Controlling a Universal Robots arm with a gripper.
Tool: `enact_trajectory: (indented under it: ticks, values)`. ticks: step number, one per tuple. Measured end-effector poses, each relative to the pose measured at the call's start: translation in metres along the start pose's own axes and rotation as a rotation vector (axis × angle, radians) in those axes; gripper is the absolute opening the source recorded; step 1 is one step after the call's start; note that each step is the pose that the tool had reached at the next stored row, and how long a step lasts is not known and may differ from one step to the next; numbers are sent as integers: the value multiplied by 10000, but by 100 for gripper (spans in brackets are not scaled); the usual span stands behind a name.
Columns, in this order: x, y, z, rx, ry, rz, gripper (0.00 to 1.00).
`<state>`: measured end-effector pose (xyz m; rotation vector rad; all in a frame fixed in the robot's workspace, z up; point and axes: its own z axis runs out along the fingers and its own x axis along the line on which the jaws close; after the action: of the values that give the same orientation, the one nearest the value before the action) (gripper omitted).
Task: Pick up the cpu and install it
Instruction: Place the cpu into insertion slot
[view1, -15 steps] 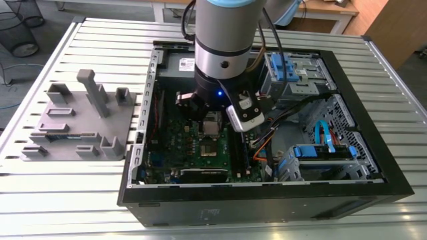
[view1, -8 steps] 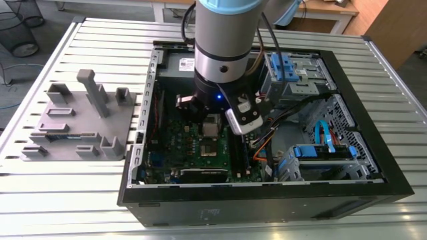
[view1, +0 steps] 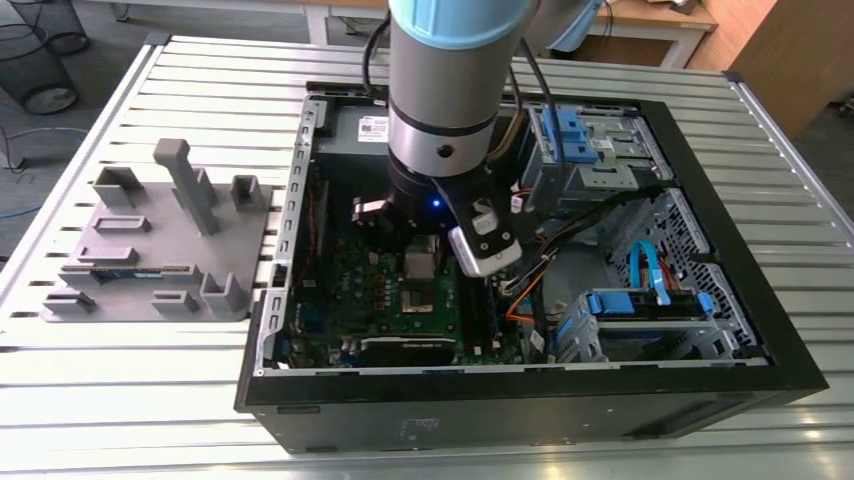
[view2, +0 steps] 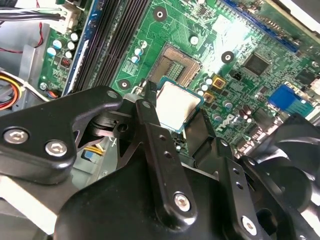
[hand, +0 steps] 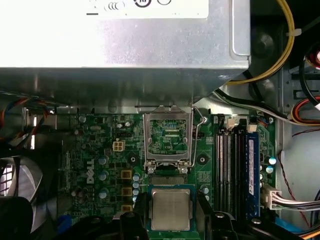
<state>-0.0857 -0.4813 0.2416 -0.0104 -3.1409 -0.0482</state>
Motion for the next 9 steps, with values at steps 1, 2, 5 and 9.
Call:
enact_trajectory:
  ticks: [1, 2, 5, 9]
  values:
    - [1, 0, 17, -1, 0, 1, 47]
    - [2, -1, 31, 0, 0, 1, 47]
    - [3, -2, 62, 0, 0, 2, 47]
    - [3, -3, 84, 2, 1, 3, 47]
